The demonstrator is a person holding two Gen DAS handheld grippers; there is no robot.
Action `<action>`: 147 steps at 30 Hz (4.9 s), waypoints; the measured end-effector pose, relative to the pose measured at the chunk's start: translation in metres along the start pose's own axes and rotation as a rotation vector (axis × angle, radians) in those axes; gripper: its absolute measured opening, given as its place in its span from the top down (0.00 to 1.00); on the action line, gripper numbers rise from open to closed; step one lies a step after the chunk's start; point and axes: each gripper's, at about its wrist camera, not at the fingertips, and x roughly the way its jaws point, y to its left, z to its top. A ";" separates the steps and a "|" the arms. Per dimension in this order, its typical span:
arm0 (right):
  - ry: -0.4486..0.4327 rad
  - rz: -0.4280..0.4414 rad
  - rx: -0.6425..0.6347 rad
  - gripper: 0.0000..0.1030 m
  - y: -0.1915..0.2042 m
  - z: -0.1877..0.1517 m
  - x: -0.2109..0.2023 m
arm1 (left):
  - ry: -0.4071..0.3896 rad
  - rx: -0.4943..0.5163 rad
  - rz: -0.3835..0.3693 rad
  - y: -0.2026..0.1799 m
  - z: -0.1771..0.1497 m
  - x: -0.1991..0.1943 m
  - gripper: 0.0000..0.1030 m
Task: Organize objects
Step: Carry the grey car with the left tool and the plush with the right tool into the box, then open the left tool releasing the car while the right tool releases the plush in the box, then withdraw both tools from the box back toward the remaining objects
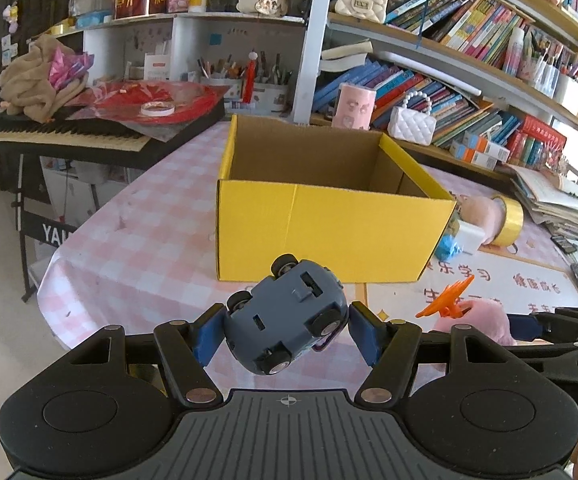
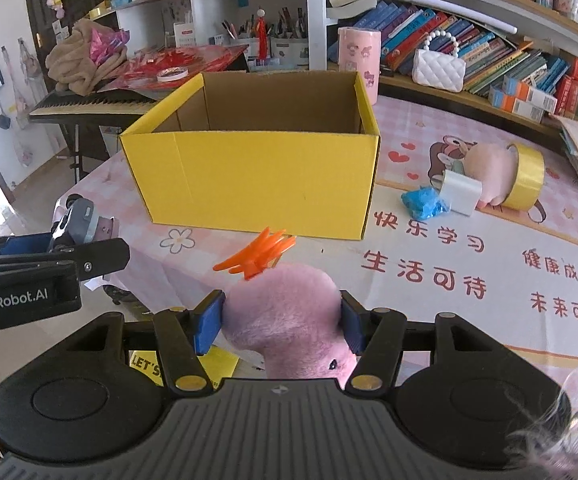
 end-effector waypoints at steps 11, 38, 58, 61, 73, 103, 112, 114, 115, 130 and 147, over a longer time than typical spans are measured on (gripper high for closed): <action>-0.022 -0.031 0.006 0.44 0.006 0.008 -0.002 | -0.037 0.027 -0.027 0.005 0.007 -0.002 0.36; -0.231 0.001 -0.197 0.44 -0.016 0.139 0.074 | -0.139 -0.029 0.047 -0.005 0.115 0.086 0.41; 0.047 0.143 -0.400 0.44 -0.033 0.169 0.182 | 0.039 0.006 0.138 -0.017 0.117 0.160 0.42; 0.056 0.148 -0.410 0.43 -0.033 0.171 0.183 | 0.039 0.002 0.141 -0.018 0.118 0.160 0.41; -0.085 0.112 -0.323 0.28 -0.035 0.162 0.138 | -0.112 0.002 0.133 -0.026 0.116 0.107 0.22; -0.088 -0.170 -0.084 0.16 -0.026 0.026 0.016 | 0.029 0.034 0.113 -0.023 0.015 0.022 0.11; -0.047 -0.188 -0.031 0.16 -0.025 0.002 0.004 | 0.074 0.077 0.073 -0.027 0.000 0.013 0.09; -0.042 -0.194 -0.017 0.16 -0.026 -0.002 0.001 | 0.080 0.082 0.061 -0.029 -0.003 0.012 0.09; -0.040 -0.200 -0.012 0.16 -0.026 -0.004 0.000 | 0.085 0.085 0.054 -0.030 -0.003 0.012 0.09; -0.019 -0.327 0.088 0.13 -0.055 -0.027 -0.025 | 0.130 0.162 -0.069 -0.064 -0.011 0.021 0.09; 0.005 -0.427 0.198 0.13 -0.115 -0.039 -0.038 | 0.152 0.250 -0.172 -0.125 -0.007 0.044 0.09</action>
